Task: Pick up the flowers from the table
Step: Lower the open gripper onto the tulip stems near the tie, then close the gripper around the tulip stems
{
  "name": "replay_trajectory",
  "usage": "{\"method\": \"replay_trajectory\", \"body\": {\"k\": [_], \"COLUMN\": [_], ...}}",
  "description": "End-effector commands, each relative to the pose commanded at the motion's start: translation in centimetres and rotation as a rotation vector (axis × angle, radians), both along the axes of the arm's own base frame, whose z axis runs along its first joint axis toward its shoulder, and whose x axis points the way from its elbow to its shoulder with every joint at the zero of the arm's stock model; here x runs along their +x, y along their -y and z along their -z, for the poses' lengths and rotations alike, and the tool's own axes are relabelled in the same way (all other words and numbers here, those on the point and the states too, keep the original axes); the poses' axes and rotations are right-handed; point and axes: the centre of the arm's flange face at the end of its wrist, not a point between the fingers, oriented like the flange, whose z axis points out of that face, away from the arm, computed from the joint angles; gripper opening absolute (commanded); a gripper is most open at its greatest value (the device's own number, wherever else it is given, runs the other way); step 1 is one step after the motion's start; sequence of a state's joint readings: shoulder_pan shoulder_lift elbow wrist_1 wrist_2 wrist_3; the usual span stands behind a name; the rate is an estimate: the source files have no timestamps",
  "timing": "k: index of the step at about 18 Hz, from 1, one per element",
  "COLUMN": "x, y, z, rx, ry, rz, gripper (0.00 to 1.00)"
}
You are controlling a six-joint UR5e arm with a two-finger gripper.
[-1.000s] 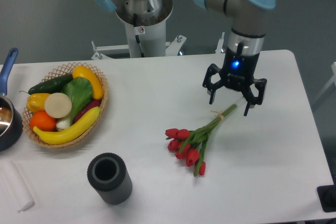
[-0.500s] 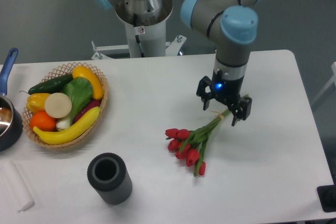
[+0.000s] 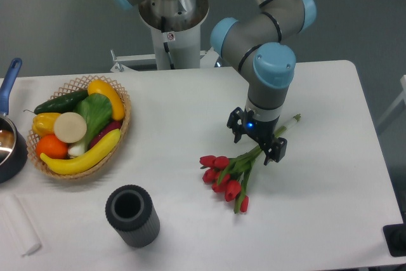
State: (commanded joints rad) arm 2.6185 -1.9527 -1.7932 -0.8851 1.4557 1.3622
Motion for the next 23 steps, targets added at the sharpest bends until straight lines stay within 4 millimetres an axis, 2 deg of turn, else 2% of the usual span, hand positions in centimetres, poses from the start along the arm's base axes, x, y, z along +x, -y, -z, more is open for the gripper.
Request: {"method": "replay_trajectory", "body": {"k": [9, 23], "x": [0.2, 0.1], "y": [0.0, -0.2], "z": [3.5, 5.4], "rx": [-0.038, -0.054], "ry": [0.043, 0.069], "rz": [0.006, 0.003], "gripper": [1.0, 1.0]}}
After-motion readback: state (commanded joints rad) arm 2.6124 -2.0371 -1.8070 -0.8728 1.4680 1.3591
